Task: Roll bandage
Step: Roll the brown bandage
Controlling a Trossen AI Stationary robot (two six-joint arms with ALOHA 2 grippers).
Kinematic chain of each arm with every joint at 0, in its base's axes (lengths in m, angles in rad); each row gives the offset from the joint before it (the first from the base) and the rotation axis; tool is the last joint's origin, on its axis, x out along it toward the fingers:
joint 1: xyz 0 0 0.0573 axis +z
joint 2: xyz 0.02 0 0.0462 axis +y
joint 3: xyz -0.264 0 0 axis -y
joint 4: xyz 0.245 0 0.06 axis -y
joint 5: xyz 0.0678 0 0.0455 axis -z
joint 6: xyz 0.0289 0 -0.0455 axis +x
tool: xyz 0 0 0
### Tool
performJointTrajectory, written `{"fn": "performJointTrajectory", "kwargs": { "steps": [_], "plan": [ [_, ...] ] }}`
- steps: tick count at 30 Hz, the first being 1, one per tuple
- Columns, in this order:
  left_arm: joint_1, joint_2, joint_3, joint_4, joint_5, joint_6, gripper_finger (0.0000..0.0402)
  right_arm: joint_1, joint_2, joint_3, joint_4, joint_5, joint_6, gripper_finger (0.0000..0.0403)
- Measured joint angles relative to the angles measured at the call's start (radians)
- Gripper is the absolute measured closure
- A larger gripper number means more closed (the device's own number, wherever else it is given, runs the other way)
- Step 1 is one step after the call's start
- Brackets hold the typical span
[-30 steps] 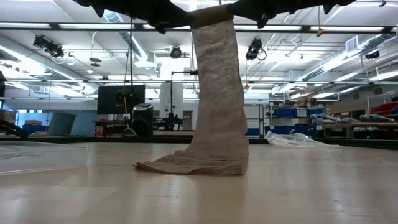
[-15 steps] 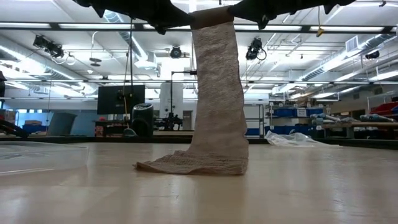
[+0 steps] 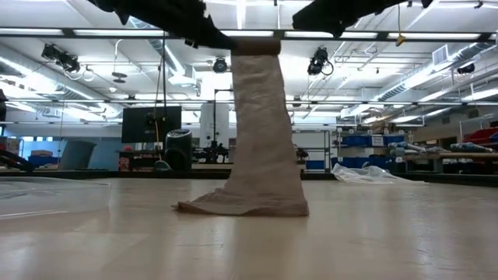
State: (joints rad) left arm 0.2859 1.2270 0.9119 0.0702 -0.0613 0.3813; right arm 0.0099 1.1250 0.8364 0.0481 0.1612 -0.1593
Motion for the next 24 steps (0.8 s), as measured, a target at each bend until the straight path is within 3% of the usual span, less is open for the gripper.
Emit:
{"fn": "performJointTrajectory", "kwargs": {
  "steps": [7,15,21,24],
  "plan": [
    [0.033,0.024,-0.001,0.006,0.015,0.012,0.0401,0.203,0.177,0.000,-0.085,-0.004,0.089,0.0253],
    [0.035,0.046,-0.036,0.038,0.016,0.045,0.0401,0.358,0.434,0.000,0.052,0.036,0.314,0.0253],
    [0.035,0.045,-0.037,0.047,0.021,0.053,0.0401,0.427,0.583,0.116,0.054,0.030,0.375,0.0257],
    [0.035,0.045,-0.037,0.050,0.035,0.053,0.0401,0.448,0.656,0.186,-0.029,0.019,0.393,0.0264]
  ]
}}
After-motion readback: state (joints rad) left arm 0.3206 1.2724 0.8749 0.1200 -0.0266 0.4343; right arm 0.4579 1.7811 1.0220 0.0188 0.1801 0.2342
